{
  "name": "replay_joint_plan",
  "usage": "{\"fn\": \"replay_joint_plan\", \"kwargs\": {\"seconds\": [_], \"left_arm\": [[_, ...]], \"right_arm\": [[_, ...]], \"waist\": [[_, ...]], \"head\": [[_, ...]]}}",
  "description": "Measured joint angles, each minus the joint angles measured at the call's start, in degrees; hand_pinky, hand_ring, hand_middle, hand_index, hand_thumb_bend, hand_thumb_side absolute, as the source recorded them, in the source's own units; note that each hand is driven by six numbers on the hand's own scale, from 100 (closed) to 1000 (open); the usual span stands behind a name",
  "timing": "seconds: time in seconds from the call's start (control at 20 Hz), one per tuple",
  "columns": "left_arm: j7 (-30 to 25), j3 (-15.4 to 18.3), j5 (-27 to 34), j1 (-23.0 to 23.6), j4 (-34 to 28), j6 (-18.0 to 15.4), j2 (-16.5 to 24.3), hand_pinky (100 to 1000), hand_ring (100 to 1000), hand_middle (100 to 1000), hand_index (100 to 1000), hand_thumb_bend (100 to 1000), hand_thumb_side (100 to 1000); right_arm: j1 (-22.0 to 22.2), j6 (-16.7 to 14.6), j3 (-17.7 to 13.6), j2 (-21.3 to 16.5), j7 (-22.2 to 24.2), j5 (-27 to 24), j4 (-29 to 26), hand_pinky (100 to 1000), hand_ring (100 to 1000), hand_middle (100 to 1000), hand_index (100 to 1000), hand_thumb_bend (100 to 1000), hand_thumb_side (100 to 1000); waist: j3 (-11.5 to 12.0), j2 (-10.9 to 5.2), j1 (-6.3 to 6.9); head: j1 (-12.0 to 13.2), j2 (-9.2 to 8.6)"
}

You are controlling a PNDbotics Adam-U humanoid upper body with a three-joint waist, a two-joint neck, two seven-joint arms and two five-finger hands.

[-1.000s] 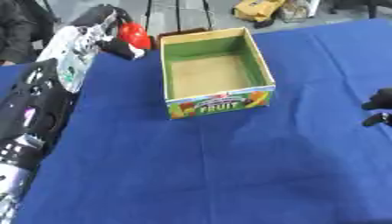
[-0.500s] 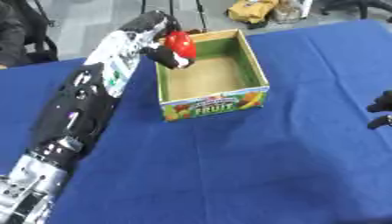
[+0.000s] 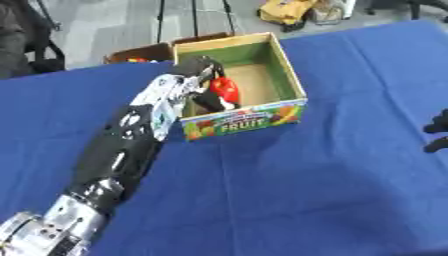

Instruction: Pick up objects on the table and place them in the box.

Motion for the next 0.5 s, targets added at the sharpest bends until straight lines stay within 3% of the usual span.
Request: {"fn": "replay_joint_plan", "kwargs": {"seconds": [0.15, 0.25, 0.3, 0.35, 0.5], "left_arm": [[3.4, 0.2, 0.0, 0.4, 0.2, -0.9, -0.1, 685, 563, 551, 775, 1000, 804], [6.7, 0.3, 0.4, 0.5, -0.7, -1.8, -0.1, 728, 592, 572, 778, 1000, 841], [8.6, 0.3, 1.0, 0.6, -1.7, -2.2, 0.1, 732, 594, 571, 778, 1000, 965], [10.6, 0.3, 2.1, 0.7, -3.2, -2.6, 0.4, 737, 597, 572, 777, 1000, 848], [16.4, 0.3, 8.7, 1.5, -9.9, -3.8, 2.5, 746, 597, 570, 772, 1000, 824]], "right_arm": [[0.0, 0.0, 0.0, 0.0, 0.0, 0.0, 0.0, 483, 637, 593, 675, 100, 844], [0.0, 0.0, 0.0, 0.0, 0.0, 0.0, 0.0, 483, 637, 593, 675, 100, 844], [0.1, 0.0, 0.0, 0.0, 0.0, 0.0, 0.0, 482, 637, 593, 675, 100, 836], [0.1, 0.0, 0.0, 0.0, 0.0, 0.0, 0.0, 483, 637, 593, 675, 100, 844], [0.6, 0.0, -0.2, 0.1, -0.1, 0.0, 0.0, 483, 637, 593, 675, 100, 843]], "waist": [[0.1, 0.00, -0.01], [0.3, -0.01, -0.05], [0.5, -0.04, -0.13], [0.7, -0.12, -0.26], [1.8, -0.82, -0.64]], "head": [[0.0, 0.00], [-0.2, 0.00], [-0.3, 0.00], [-0.4, 0.00], [-1.0, 0.06]]}}
